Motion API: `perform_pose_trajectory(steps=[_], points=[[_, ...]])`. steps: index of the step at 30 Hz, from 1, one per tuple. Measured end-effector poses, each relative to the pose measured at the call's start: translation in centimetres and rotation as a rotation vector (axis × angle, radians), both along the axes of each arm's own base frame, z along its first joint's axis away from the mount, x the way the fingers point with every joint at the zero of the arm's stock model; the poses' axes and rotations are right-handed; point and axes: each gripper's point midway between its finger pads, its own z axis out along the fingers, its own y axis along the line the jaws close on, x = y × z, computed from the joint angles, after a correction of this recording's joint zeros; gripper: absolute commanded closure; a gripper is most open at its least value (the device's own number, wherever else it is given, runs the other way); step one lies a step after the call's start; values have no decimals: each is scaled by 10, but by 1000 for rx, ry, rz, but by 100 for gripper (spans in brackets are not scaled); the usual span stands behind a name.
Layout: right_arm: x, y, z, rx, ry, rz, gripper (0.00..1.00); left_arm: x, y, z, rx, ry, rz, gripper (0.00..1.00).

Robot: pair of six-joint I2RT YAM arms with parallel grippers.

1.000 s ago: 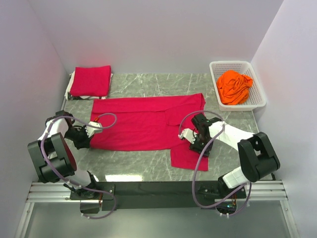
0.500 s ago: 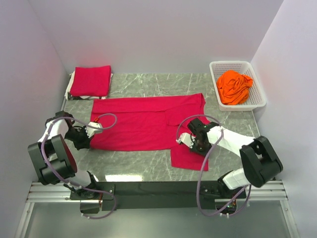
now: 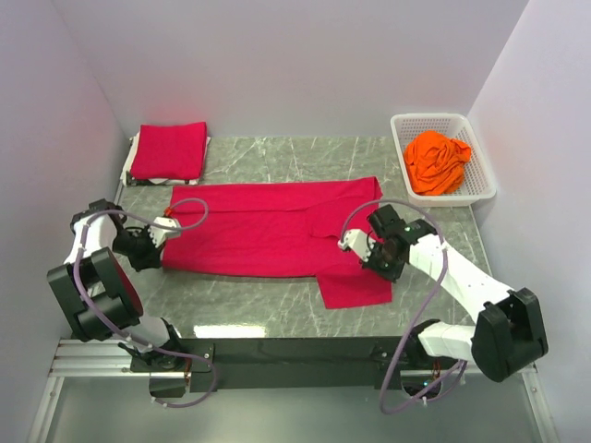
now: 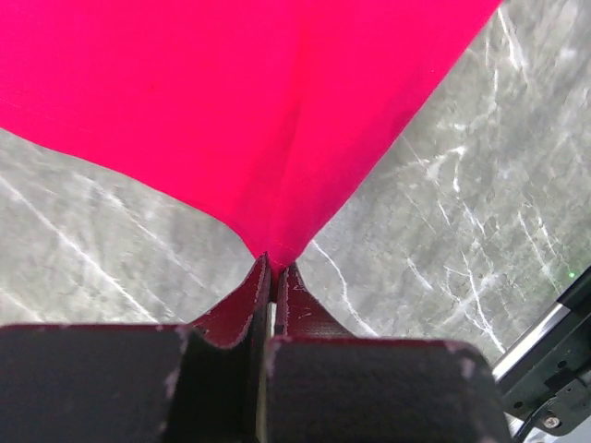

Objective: Fold and stack the t-shirts
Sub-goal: Fold the tshirt

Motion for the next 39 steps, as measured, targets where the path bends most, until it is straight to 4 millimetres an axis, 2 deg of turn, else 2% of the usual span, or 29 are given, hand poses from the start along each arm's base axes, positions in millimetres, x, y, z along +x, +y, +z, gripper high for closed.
perform_pose_trajectory(steps=[10, 16, 21, 28, 39], points=[[53, 2, 34, 44, -44, -51, 100, 31, 3, 21, -58, -38, 29, 99], [86, -1, 44, 44, -46, -65, 100, 56, 8, 28, -94, -51, 72, 99], [112, -3, 41, 30, -21, -73, 100, 77, 8, 31, -114, -56, 106, 99], [149, -5, 33, 18, -3, -83, 100, 98, 2, 17, -122, -40, 142, 99], [194, -5, 31, 0, -23, -79, 100, 142, 4, 12, -118, -58, 179, 99]])
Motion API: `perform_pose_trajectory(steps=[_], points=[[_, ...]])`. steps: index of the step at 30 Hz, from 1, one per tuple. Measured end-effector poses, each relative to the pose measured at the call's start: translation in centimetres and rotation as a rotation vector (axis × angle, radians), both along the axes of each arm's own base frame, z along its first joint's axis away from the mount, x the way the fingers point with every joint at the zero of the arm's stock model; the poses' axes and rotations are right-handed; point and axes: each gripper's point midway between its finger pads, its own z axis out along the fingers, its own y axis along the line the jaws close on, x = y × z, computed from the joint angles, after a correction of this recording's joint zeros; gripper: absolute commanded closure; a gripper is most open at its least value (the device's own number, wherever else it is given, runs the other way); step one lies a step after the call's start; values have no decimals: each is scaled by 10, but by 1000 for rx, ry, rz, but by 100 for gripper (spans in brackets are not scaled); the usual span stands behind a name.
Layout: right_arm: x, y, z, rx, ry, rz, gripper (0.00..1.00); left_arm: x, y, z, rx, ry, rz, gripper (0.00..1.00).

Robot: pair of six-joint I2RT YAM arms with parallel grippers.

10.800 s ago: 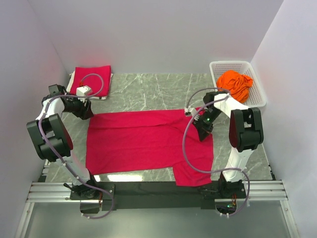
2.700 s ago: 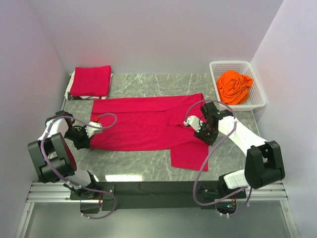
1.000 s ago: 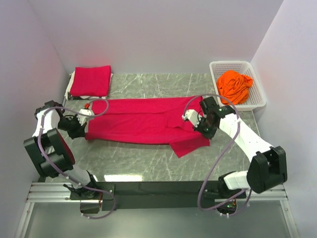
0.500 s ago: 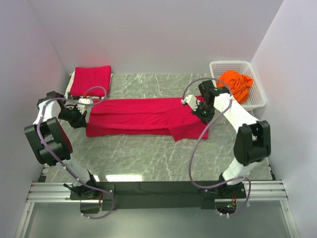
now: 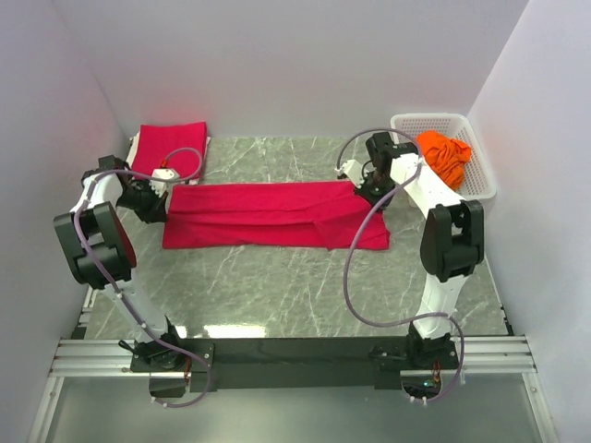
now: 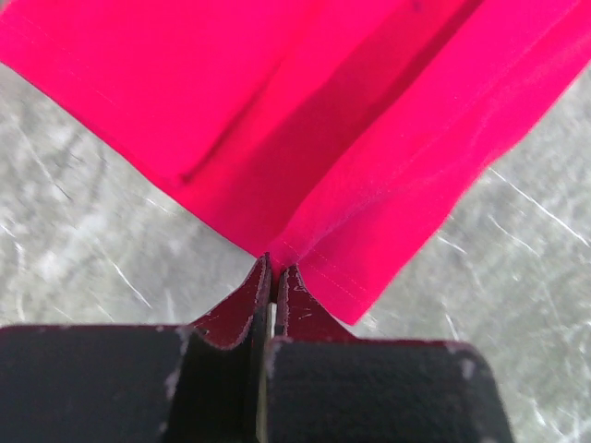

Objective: Fold and stack the t-shirts
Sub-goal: Fold the tshirt

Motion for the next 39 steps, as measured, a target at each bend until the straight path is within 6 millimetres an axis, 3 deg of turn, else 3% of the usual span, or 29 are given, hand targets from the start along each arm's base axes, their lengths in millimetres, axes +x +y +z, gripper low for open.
perform_pose_trajectory(steps=[9, 17, 25, 28, 29, 32, 35, 39], points=[[29, 0, -19, -32, 20, -6, 100, 14, -2, -19, 15, 31, 0, 99], [60, 4, -1, -30, -47, -3, 100, 14, 2, -24, 32, 42, 6, 99], [57, 2, -15, -50, -13, -4, 100, 19, 3, -27, 30, 38, 25, 98], [57, 2, -22, -62, -2, -14, 88, 22, 2, -32, 30, 42, 38, 85], [58, 2, -25, -63, -2, -22, 73, 22, 3, -34, 31, 49, 46, 71], [61, 2, -26, -67, -11, -54, 52, 26, 4, -37, 33, 53, 75, 61], [66, 2, -21, -58, -37, -102, 44, 29, 5, -33, 27, 49, 97, 58], [62, 1, -12, -12, -34, -180, 45, 27, 10, -22, 8, 38, 133, 55]])
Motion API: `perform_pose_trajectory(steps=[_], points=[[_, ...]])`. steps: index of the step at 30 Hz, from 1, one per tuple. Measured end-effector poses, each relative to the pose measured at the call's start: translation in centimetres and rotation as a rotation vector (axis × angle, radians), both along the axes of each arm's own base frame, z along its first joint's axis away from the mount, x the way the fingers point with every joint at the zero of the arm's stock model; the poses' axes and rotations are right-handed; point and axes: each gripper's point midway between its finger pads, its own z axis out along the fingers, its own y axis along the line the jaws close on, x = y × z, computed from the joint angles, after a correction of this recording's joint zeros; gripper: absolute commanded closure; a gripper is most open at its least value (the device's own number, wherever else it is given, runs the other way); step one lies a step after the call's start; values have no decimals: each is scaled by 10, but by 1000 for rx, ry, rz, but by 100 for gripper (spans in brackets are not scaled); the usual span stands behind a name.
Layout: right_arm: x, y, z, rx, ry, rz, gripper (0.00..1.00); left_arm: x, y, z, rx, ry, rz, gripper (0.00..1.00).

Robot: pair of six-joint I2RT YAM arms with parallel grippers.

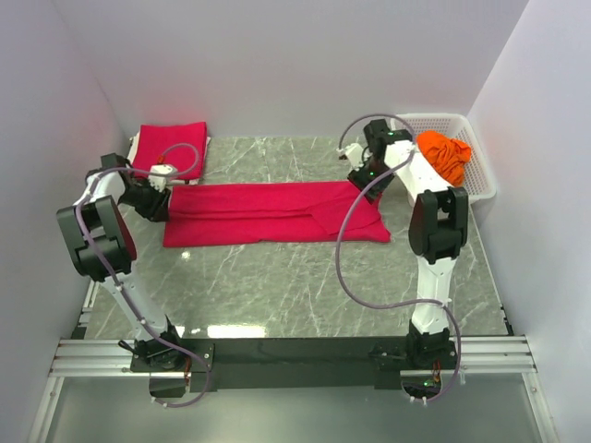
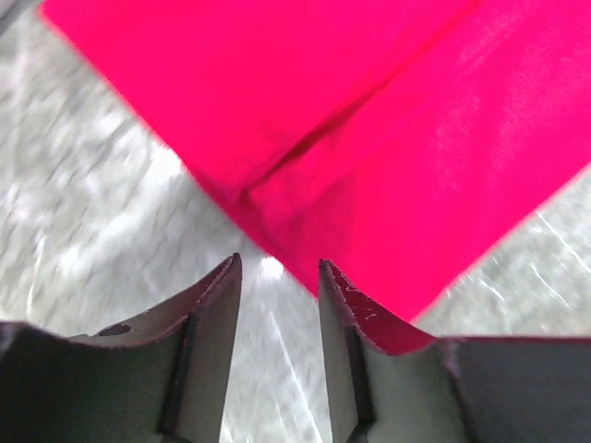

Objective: Fold and stack the t-shirts
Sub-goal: Fold the tshirt

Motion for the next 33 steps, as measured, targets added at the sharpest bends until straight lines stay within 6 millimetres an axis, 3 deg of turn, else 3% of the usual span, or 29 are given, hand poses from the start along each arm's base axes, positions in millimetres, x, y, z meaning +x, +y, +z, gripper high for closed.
perform_pose_trajectory(steps=[1, 4, 7, 10, 14, 21, 24, 27, 28, 31, 33], points=[[-4, -1, 3, 29, 12, -26, 45, -2, 2, 5, -6, -5, 11, 51], [-22, -13, 14, 119, 55, -129, 47, -11, 8, 20, -25, -11, 50, 50], [-54, -25, 13, 195, 122, -234, 47, -27, 8, 23, -55, 6, 93, 49], [-87, -26, 1, 221, 210, -302, 48, -50, -5, 8, -99, 76, 124, 48], [-109, -19, -23, 230, 287, -360, 49, -76, -19, -18, -145, 176, 179, 49], [-99, -17, -39, 238, 279, -422, 51, -71, -16, -25, -145, 175, 239, 51], [-99, -17, -55, 228, 312, -438, 55, -70, -14, -27, -139, 178, 254, 58], [-101, -18, -65, 216, 333, -449, 70, -67, -10, -30, -123, 176, 263, 75], [-101, -20, -66, 208, 333, -453, 83, -66, -8, -31, -116, 175, 267, 84], [-99, -24, -67, 196, 324, -460, 100, -63, -4, -32, -100, 175, 273, 99], [-99, -27, -67, 189, 321, -466, 100, -64, -4, -32, -98, 177, 273, 99]])
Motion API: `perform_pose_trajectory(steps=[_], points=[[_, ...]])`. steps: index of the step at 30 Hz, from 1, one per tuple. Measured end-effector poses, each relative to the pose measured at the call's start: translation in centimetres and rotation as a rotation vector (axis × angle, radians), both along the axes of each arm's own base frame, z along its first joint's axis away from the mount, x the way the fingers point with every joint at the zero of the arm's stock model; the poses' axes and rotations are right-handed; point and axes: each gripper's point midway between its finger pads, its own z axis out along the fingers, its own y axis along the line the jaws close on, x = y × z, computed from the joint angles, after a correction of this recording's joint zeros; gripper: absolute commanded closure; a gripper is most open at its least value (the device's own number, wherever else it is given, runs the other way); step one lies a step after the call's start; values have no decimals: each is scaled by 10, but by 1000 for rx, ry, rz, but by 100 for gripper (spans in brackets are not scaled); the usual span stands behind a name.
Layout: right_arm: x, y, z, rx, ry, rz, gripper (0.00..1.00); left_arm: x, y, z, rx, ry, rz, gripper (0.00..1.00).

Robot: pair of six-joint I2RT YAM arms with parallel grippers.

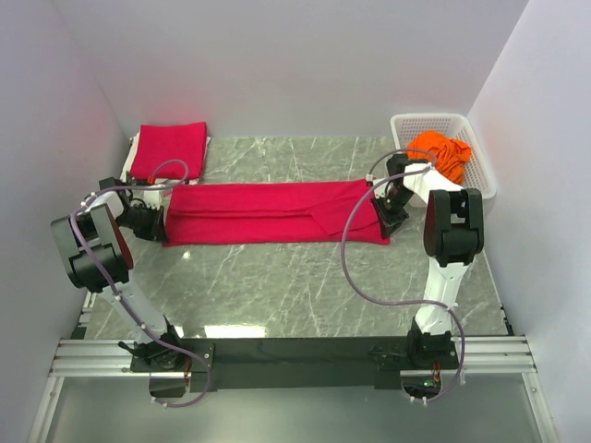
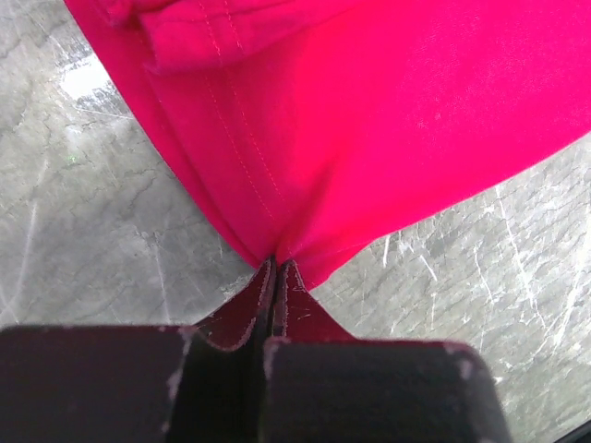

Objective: Fold and stack the t-shirts
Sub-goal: Fold the tshirt

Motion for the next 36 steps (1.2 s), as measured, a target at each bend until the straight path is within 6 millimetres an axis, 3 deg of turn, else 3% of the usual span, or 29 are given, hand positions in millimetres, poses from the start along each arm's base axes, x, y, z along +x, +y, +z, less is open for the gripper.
perform_pose_trajectory(steps=[10, 12, 13, 16, 19, 22, 23, 24, 27, 29, 32, 36], points=[[-12, -9, 2, -32, 2, 46, 100, -3, 1, 1, 31, -6, -47, 98], [-17, -12, 5, -44, 2, 58, 100, -9, 0, 1, 44, 2, -71, 90], [-19, -14, 5, -55, 1, 64, 100, -12, -1, 1, 48, 7, -80, 77], [-17, -22, 4, -100, -8, 72, 100, -25, -5, 3, 54, 25, -118, 60], [-7, -32, 5, -159, -33, 73, 100, -41, -10, 7, 44, 40, -149, 53], [18, -46, 11, -238, -88, 66, 100, -42, -10, 18, 29, 26, -155, 50], [29, -50, 14, -264, -115, 61, 96, -36, -9, 25, 29, 7, -154, 49], [40, -54, 18, -290, -141, 55, 83, -27, -7, 32, 34, -22, -155, 49], [65, -60, 32, -334, -207, 29, 59, 13, -5, 58, 80, -137, -160, 51], [72, -60, 44, -338, -236, 18, 58, 42, -11, 75, 110, -217, -175, 55], [74, -52, 61, -325, -275, 1, 58, 77, -27, 82, 121, -279, -207, 58], [66, -33, 83, -278, -307, -2, 63, 104, -53, 55, 103, -258, -243, 66]])
